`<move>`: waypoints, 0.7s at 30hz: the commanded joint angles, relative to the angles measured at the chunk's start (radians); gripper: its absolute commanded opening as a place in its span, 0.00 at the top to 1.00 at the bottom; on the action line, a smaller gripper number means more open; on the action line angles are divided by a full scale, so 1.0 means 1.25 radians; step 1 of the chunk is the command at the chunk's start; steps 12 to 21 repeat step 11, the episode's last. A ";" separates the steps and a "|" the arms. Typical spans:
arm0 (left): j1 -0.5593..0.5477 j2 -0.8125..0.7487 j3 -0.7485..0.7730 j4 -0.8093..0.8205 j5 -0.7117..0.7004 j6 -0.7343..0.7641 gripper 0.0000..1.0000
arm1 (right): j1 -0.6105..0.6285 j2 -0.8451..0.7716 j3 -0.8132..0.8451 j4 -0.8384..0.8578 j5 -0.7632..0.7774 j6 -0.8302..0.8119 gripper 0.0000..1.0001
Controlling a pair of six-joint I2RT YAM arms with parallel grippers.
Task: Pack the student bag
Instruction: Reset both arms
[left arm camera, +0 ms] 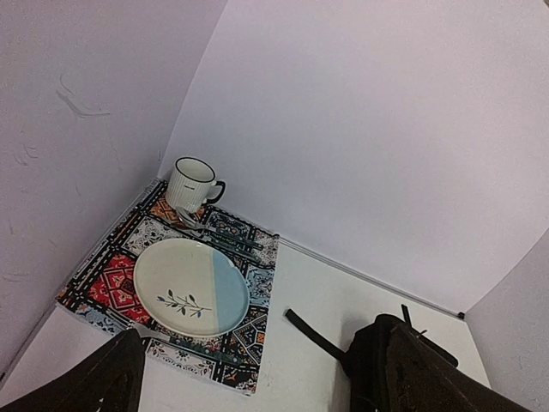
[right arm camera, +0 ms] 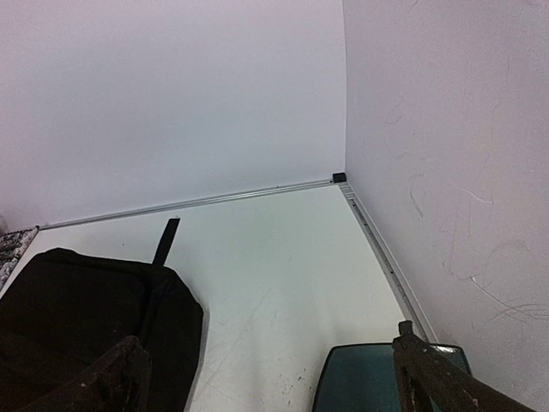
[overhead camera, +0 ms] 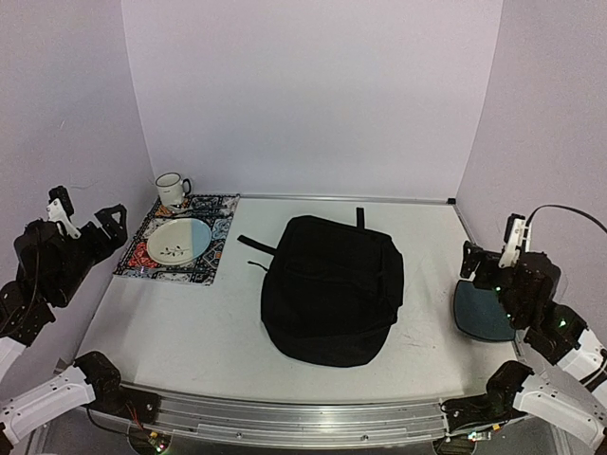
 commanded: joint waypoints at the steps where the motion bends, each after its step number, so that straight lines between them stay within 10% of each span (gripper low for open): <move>1: 0.000 -0.006 0.008 0.004 -0.022 0.006 0.01 | 0.004 -0.015 -0.014 0.046 0.025 -0.001 0.02; 21: 0.000 0.007 0.010 0.005 -0.005 0.019 0.01 | 0.004 0.016 0.001 0.060 0.019 -0.026 0.02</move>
